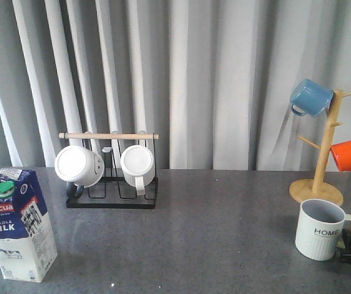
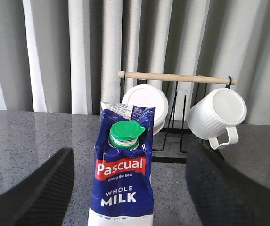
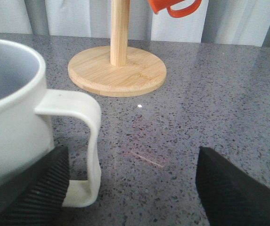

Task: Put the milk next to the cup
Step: 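Reach the right gripper to the white HOME mug and grasp it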

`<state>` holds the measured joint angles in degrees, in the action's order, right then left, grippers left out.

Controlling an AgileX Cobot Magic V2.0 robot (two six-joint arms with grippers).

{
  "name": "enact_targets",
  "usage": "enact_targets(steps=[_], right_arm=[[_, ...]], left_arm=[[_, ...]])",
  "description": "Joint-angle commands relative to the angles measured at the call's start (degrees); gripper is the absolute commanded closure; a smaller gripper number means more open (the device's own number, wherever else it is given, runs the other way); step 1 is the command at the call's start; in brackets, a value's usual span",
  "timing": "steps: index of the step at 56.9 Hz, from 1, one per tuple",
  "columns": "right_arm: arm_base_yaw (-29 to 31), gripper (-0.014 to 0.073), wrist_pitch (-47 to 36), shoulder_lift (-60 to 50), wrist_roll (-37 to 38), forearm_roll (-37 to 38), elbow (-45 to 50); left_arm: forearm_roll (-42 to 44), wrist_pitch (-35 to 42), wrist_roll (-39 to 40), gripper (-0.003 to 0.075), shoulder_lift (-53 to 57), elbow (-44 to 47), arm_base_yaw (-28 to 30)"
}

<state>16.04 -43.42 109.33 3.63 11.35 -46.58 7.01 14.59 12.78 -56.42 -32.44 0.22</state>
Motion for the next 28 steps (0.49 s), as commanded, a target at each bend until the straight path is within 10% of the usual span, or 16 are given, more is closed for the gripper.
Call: enact_targets(steps=[1,10,25,28], right_arm=[[0.3,0.0046,-3.7,-1.3,0.2,0.3,-2.7],[0.3,0.0098,-3.1,0.6,3.0,0.9,-5.6],[0.1,0.061,-1.7,2.1,13.7,7.1,-10.0],[0.1,0.0607,-1.9,2.0,18.4,9.0,-10.0]], left_arm=[[-0.3,4.8,0.0,0.0237,0.6,-2.0,-0.4],[-0.3,4.8,0.0,0.0237,0.6,-2.0,-0.4],[-0.3,4.8,0.0,0.0237,0.6,-2.0,-0.4],[-0.3,4.8,0.0,0.0237,0.6,-2.0,-0.4]])
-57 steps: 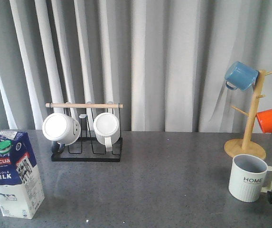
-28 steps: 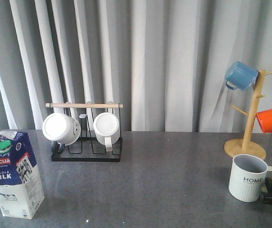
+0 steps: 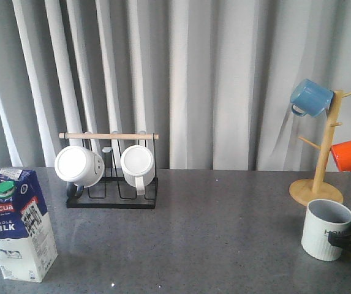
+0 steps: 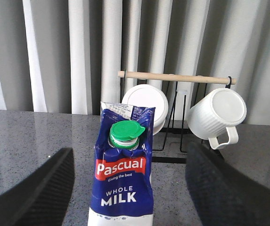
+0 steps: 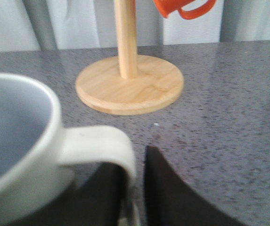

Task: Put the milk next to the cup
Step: 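Reach the right gripper to the white HOME mug and grasp it, then slide the white HOME mug toward the table center with the right gripper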

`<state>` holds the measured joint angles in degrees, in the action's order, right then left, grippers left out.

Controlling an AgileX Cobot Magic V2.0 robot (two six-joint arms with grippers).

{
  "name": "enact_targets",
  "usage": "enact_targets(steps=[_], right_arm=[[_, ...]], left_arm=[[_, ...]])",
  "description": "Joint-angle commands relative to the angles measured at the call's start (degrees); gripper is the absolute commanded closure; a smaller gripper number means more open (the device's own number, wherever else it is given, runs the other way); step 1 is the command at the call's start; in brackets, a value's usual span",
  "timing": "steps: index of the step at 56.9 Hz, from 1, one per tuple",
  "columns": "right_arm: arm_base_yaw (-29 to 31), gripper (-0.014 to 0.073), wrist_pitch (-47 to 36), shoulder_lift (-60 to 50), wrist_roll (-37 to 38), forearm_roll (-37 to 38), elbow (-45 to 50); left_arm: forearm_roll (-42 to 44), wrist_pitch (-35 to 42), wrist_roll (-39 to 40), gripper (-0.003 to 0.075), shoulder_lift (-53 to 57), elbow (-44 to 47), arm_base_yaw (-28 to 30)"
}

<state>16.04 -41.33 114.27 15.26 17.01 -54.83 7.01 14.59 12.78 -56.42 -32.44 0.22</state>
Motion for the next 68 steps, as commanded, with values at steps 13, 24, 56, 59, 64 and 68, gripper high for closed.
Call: enact_targets(steps=[13,24,56,59,64,68], right_arm=[[-3.7,0.0599,-3.1,-5.8,15.3,12.7,-1.8],[-14.5,0.0599,3.5,-8.9,14.5,6.5,-1.8],[-41.4,0.0599,-4.4,-4.5,-31.6,-55.1,-1.8],[-42.1,0.0599,-5.3,-4.1,-33.2,-56.3,-1.8],[-42.6,0.0596,-5.0,-3.6,-33.7,-55.6,-1.8],[-42.6,0.0592,-4.0,-3.7,-33.9,-53.9,-1.8]], left_arm=[[-0.3,4.8,0.0,0.0237,0.6,-2.0,-0.4],[-0.3,4.8,0.0,0.0237,0.6,-2.0,-0.4],[-0.3,4.8,0.0,0.0237,0.6,-2.0,-0.4],[-0.3,4.8,0.0,0.0237,0.6,-2.0,-0.4],[-0.3,4.8,0.0,0.0237,0.6,-2.0,-0.4],[-0.3,4.8,0.0,0.0237,0.6,-2.0,-0.4]])
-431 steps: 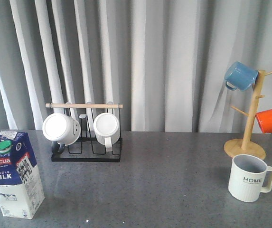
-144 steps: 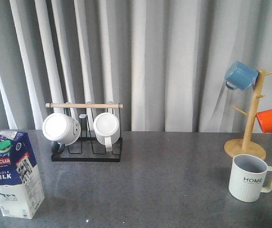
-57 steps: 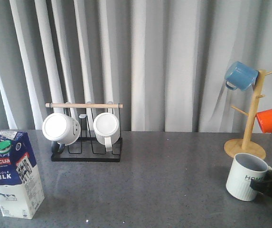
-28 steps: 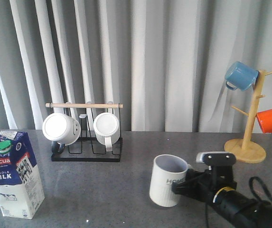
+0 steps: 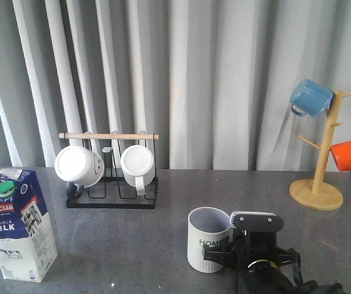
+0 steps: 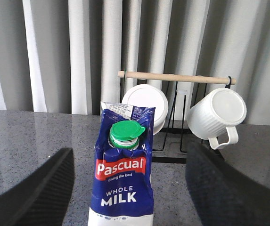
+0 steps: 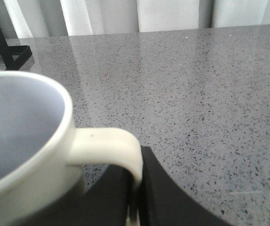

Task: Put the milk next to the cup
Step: 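Slide the white HOME mug toward the table center with the right gripper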

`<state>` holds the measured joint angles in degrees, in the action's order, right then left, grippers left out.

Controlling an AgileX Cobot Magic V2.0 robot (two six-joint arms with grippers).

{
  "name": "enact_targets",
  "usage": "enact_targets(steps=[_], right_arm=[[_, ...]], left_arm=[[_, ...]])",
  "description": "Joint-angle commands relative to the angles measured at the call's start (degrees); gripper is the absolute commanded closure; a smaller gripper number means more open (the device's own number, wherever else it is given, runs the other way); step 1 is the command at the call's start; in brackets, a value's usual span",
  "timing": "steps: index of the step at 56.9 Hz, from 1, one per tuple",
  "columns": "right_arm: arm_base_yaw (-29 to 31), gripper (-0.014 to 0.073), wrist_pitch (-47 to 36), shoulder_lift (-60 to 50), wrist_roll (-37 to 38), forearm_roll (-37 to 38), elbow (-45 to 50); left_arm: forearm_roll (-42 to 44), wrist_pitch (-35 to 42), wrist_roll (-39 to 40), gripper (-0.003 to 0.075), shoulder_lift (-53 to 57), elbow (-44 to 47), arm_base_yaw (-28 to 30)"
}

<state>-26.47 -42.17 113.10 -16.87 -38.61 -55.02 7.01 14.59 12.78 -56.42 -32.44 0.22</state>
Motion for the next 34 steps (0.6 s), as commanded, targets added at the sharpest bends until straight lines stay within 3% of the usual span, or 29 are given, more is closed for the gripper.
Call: enact_targets(steps=[1,12,34], right_arm=[[-0.1,0.0589,-2.7,-2.5,-2.0,2.5,-1.6],[0.1,0.0533,0.9,-2.8,-4.4,3.7,-1.6],[0.1,0.0297,8.7,-7.3,-5.6,5.2,-1.4]], left_arm=[[-0.3,4.8,0.0,0.0237,0.6,-2.0,-0.4],[-0.3,4.8,0.0,0.0237,0.6,-2.0,-0.4],[-0.3,4.8,0.0,0.0237,0.6,-2.0,-0.4]])
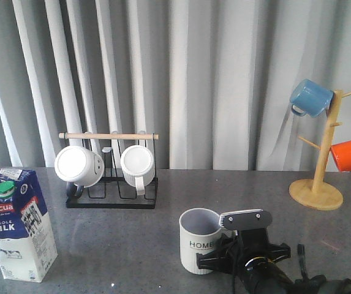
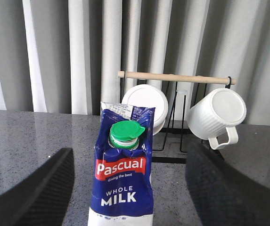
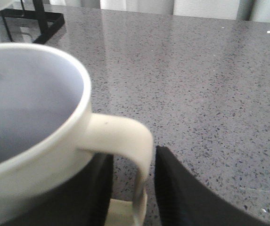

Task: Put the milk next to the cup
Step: 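Slide the white HOME mug toward the table center with the right gripper, then release the mug and withdraw the right gripper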

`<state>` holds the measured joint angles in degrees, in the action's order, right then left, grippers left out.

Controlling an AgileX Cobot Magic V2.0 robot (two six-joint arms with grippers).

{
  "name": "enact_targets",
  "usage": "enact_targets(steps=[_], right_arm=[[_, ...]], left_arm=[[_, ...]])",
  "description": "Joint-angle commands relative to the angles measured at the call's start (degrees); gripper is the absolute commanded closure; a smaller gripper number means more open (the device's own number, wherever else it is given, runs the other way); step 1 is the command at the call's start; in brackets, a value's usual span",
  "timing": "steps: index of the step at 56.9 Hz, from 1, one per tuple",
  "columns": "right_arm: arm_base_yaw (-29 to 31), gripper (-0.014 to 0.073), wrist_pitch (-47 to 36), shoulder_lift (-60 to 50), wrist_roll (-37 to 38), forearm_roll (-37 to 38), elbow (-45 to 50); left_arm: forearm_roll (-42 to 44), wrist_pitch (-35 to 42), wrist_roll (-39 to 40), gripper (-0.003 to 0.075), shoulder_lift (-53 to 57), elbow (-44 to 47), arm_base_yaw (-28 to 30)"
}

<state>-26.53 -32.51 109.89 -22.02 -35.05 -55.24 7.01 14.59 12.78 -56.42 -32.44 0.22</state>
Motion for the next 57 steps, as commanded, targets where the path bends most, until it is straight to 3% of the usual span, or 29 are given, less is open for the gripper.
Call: enact_targets(steps=[1,15,30,45,53,57], right_arm=[[0.2,0.0293,-0.4,-4.5,-0.4,1.7,-1.2],[0.2,0.0284,-2.0,-9.3,1.4,3.5,6.1],[1.3,0.0284,-1.8,-20.1,5.1,13.3,15.2],[10.7,0.0284,9.3,-35.7,6.1,28.5,15.7],[15.9,0.0298,11.0,-46.6,11.4,31.6,15.7],[17.9,0.0351,11.9,-52.3,12.9,33.2,15.7]], left_arm=[[-0.3,4.8,0.0,0.0237,0.6,-2.0,-0.4],[-0.3,4.8,0.0,0.0237,0.6,-2.0,-0.4],[-0.3,4.8,0.0,0.0237,0.6,-2.0,-0.4],[-0.3,4.8,0.0,0.0237,0.6,-2.0,-0.4],[-0.3,4.8,0.0,0.0237,0.6,-2.0,-0.4],[-0.3,4.8,0.0,0.0237,0.6,-2.0,-0.4]])
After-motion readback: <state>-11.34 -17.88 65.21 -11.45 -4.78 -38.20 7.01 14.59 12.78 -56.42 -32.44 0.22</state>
